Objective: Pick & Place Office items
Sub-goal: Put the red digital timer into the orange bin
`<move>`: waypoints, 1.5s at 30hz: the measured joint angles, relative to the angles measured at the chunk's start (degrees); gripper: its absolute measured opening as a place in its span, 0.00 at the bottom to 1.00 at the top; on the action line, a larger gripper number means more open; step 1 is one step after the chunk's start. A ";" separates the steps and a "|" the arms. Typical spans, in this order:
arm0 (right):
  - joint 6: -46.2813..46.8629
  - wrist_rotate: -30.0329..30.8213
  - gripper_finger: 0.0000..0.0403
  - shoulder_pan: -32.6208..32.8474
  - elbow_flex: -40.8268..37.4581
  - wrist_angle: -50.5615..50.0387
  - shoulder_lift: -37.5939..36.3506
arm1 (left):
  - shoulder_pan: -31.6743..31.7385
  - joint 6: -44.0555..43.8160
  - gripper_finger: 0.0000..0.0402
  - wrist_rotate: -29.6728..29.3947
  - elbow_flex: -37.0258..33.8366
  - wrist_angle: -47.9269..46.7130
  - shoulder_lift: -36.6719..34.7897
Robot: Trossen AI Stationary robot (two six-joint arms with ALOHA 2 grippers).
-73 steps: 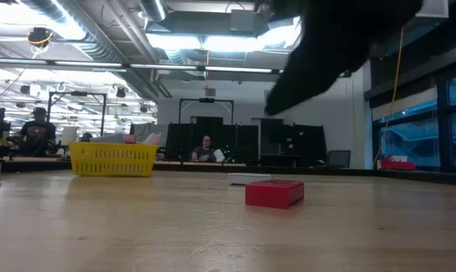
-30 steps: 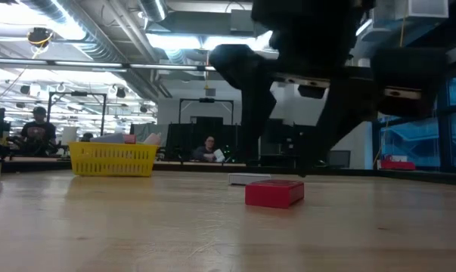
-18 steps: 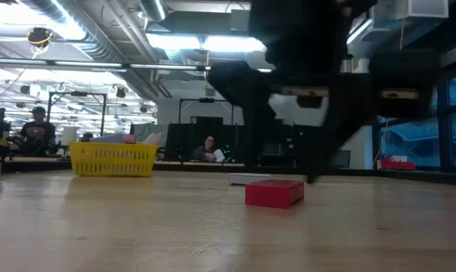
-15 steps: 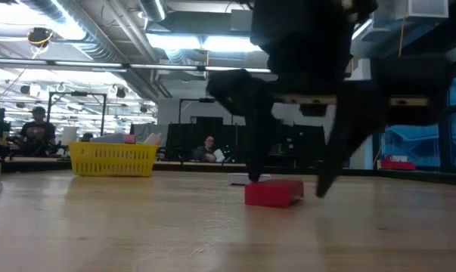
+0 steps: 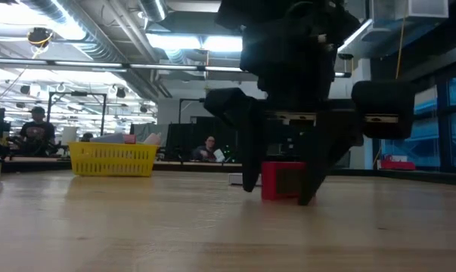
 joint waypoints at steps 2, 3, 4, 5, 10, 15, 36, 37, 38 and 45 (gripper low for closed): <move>1.57 -0.52 0.62 -0.78 -0.06 -0.20 0.00 | 0.00 -0.25 0.59 0.42 0.00 -0.02 0.00; 2.63 -1.13 0.61 -1.18 -0.11 -0.34 0.00 | 0.00 -0.32 0.59 0.59 0.00 0.00 0.00; 3.53 -1.53 0.59 -1.47 -0.12 -0.48 0.00 | 0.00 -0.37 0.59 0.72 0.00 0.00 0.00; 4.18 -1.85 0.58 -1.70 -0.14 -0.59 0.00 | 0.00 -0.41 0.59 0.71 0.00 -0.01 0.00; 6.48 -2.40 0.50 -2.31 -0.16 -1.65 0.00 | 0.00 -0.43 0.59 0.72 0.00 -0.02 0.00; 8.45 -3.26 0.35 -2.71 -0.16 -2.32 0.00 | 0.00 -0.43 0.59 0.72 0.00 -0.01 0.00; 36.45 -13.63 0.12 7.82 -0.43 -35.67 -3.59 | -0.33 -0.35 0.59 0.59 0.00 -0.02 0.00; 38.20 -13.67 0.12 8.82 -0.43 -36.33 -4.50 | -0.48 -0.37 0.59 0.63 0.00 -0.09 0.00; 40.11 -13.66 0.12 9.63 -0.43 -36.84 -5.58 | -0.66 -0.37 0.59 0.65 0.00 -0.07 0.00; 60.48 -6.05 0.12 16.30 -0.34 -41.18 -16.20 | -1.11 -0.31 0.59 0.50 0.00 -0.04 0.00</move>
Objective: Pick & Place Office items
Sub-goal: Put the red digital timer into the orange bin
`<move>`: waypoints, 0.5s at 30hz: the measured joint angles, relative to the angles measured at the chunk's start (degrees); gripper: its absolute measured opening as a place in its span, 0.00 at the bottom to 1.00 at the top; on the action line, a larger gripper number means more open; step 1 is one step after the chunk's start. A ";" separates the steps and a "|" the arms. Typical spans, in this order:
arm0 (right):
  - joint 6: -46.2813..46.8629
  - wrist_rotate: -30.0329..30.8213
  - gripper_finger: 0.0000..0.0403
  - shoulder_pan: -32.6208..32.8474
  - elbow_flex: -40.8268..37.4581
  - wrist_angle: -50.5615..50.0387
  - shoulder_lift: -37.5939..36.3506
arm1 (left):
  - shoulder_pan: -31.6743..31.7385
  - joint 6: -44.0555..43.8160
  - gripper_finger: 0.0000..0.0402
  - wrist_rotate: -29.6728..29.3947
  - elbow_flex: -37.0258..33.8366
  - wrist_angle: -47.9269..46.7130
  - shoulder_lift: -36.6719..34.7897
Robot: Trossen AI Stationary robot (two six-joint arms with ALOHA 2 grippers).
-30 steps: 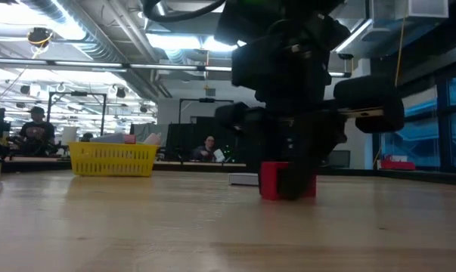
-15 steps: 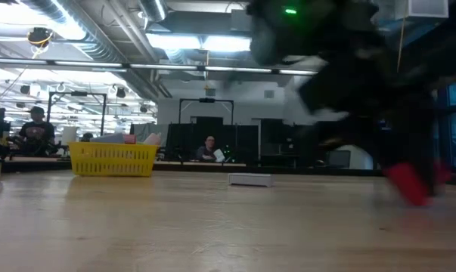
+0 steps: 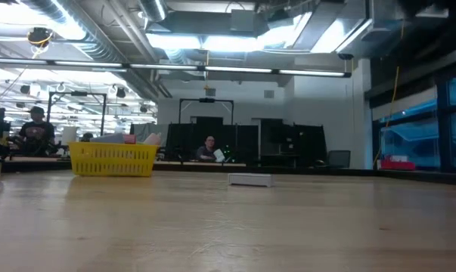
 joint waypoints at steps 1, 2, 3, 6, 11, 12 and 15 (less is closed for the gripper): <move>3.14 1.34 0.12 1.28 0.00 -0.77 -1.45 | 0.00 -0.02 0.59 0.00 0.00 0.02 0.00; 6.30 2.87 0.12 2.69 0.00 -1.46 -2.82 | 0.00 -0.04 0.59 0.00 0.00 0.02 0.00; 9.67 4.45 0.12 4.06 0.00 -1.79 -3.96 | 0.00 -0.04 0.59 0.00 0.00 0.04 0.00; 19.90 6.67 0.12 8.36 -1.24 -1.68 -6.81 | 0.00 -0.11 0.59 0.00 0.00 0.40 0.00; 32.81 7.01 0.12 16.40 -4.93 -1.64 -8.63 | 0.00 -0.63 0.59 1.27 0.00 0.95 0.00; 34.62 6.64 0.12 17.90 -5.41 -1.79 -8.65 | 0.00 -0.71 0.59 1.31 0.00 1.37 0.00; 39.36 6.46 0.12 21.59 -6.40 -1.77 -8.66 | -0.22 -1.14 0.59 2.36 0.00 2.03 0.00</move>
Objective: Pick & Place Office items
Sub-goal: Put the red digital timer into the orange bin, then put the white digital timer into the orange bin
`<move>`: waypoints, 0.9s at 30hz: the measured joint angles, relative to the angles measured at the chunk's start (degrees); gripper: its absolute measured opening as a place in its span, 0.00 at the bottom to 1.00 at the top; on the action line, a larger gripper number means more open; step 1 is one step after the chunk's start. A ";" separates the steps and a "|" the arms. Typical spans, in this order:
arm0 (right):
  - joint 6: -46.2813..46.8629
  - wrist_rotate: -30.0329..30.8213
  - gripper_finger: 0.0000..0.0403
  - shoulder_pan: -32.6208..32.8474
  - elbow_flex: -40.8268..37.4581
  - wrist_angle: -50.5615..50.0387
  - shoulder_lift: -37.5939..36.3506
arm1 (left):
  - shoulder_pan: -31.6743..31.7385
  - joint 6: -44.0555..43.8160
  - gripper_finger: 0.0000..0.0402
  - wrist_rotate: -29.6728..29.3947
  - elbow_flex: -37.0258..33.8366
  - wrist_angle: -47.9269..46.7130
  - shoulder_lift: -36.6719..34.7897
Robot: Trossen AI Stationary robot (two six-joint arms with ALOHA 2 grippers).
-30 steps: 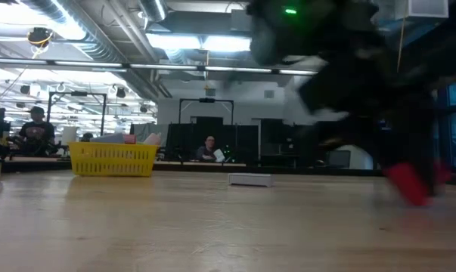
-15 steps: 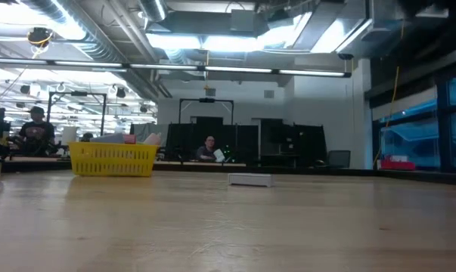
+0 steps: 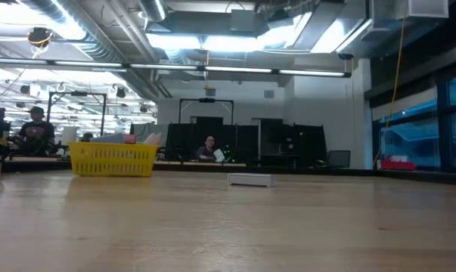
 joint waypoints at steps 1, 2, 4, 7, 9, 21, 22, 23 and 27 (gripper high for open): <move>1.83 -0.01 0.12 1.20 -0.31 0.02 -0.03 | -0.15 -0.08 0.59 0.32 0.00 0.28 0.00; 4.11 0.01 0.13 2.39 -0.74 0.11 -0.04 | -0.43 -0.08 0.59 0.37 0.00 0.67 0.05; 9.68 -0.08 0.15 4.69 -1.65 0.12 -0.04 | -1.01 -0.08 0.59 0.41 0.00 1.16 0.13; 15.41 -0.43 0.24 7.30 -1.99 1.58 -0.04 | -1.84 -0.04 0.59 0.23 0.00 1.50 0.15; 18.08 0.31 0.32 8.38 -1.99 1.59 -0.04 | -2.12 -0.04 0.59 0.14 0.00 1.52 0.15; 15.66 30.39 0.58 3.62 -1.99 -0.71 -0.13 | -2.24 0.65 0.59 0.15 0.00 3.13 0.15; 13.89 35.59 0.58 1.76 -1.99 -0.52 -0.19 | -2.20 0.96 0.59 0.16 0.00 3.15 0.15; 12.20 39.92 0.58 -0.46 -2.00 0.04 -0.20 | -2.19 1.04 0.59 0.16 0.00 3.15 0.15; -2.98 48.44 0.57 -10.47 -4.08 12.64 -0.21 | -2.19 1.43 0.59 0.08 0.00 3.15 0.15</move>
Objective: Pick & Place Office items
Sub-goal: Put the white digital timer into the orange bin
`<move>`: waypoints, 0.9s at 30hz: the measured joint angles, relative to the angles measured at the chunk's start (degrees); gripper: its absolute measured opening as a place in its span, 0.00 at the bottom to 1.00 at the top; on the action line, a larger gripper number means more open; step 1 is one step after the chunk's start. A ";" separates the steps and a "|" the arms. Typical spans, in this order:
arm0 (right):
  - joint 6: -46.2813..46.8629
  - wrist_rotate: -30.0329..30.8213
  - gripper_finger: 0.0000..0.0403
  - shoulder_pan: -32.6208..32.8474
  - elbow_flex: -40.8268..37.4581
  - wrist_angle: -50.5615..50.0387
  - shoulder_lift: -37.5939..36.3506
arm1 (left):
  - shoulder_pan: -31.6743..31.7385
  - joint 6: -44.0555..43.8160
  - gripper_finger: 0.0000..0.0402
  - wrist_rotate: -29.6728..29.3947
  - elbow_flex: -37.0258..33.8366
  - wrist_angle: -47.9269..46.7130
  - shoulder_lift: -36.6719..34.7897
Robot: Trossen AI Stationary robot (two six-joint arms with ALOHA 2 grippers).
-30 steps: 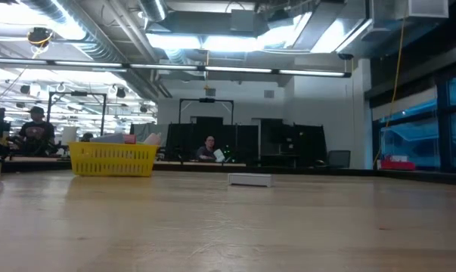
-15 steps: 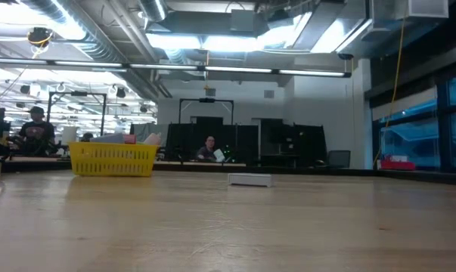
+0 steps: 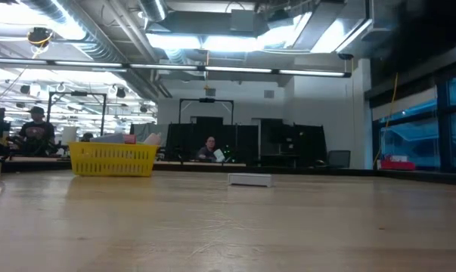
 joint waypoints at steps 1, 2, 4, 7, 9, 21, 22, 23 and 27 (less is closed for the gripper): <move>-5.79 0.95 0.57 -2.40 -1.14 6.22 0.00 | 0.00 0.02 0.59 0.00 0.02 0.00 0.00; -12.08 0.98 0.57 -4.83 -2.34 12.51 0.00 | 0.00 0.02 0.59 -0.06 0.00 0.02 0.00; -23.18 -1.02 0.57 -9.65 -4.67 24.44 0.00 | 0.00 0.14 0.59 -0.09 0.01 0.02 0.00; -34.48 -5.57 0.57 -17.02 -7.98 36.89 0.00 | 0.00 0.19 0.59 -0.09 0.01 -0.02 0.00; -38.21 -9.34 0.57 -21.95 -9.70 42.05 0.02 | 0.00 0.15 0.59 -0.11 0.00 -0.26 0.00; -42.21 -31.32 0.67 -39.36 -13.84 60.72 5.38 | -0.98 -0.25 0.59 -0.10 0.00 -0.48 0.00; -42.21 -31.59 0.68 -39.49 -13.84 60.69 6.06 | -0.98 -0.24 0.59 -0.11 0.00 -0.48 0.00; -42.22 -32.11 0.69 -39.49 -13.84 60.48 6.64 | -0.96 -0.24 0.59 -0.11 0.02 -0.48 0.00; -42.28 -32.18 0.72 -39.24 -13.84 60.94 9.20 | -0.96 -0.02 0.59 -0.12 0.01 -0.48 0.00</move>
